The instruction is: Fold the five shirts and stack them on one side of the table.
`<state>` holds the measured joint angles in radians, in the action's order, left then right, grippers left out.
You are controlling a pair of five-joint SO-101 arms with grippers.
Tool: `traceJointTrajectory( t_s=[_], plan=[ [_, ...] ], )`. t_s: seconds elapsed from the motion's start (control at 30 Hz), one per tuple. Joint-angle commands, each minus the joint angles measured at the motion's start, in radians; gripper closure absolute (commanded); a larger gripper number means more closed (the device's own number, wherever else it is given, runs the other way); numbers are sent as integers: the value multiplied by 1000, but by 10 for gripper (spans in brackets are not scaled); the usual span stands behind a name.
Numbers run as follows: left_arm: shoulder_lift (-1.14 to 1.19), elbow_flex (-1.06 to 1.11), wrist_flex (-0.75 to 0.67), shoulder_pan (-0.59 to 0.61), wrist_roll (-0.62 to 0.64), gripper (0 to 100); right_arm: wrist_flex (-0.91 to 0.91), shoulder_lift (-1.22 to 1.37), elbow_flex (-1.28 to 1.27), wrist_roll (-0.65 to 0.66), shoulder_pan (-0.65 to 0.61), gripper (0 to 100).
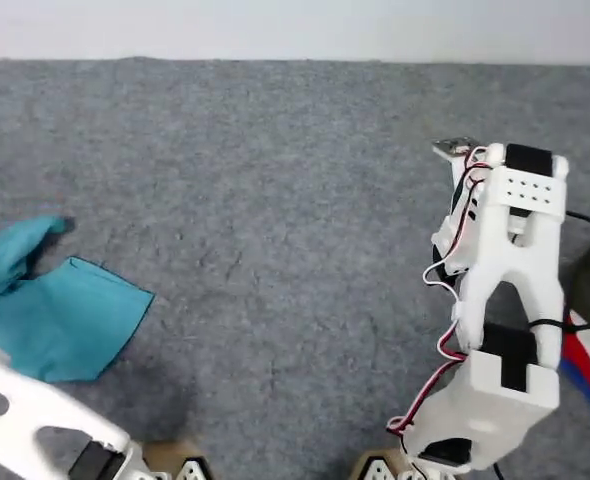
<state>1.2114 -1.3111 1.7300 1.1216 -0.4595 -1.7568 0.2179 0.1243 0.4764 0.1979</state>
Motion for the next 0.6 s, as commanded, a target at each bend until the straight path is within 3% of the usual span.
traceJointTrajectory(
  t_s=[0.0,0.27,0.4,0.57],
  plan=[
    [-193,120,29,-34,-6,987,-39,-5,3,0,7,691],
    [-724,722,28,-321,-6,987,-38,-5,-132,-2,7,691],
    [-1037,1049,28,-589,12,987,-38,-7,-187,0,10,691],
    [-1395,1271,28,-1022,201,987,-39,-15,-199,0,13,691]
  ],
)
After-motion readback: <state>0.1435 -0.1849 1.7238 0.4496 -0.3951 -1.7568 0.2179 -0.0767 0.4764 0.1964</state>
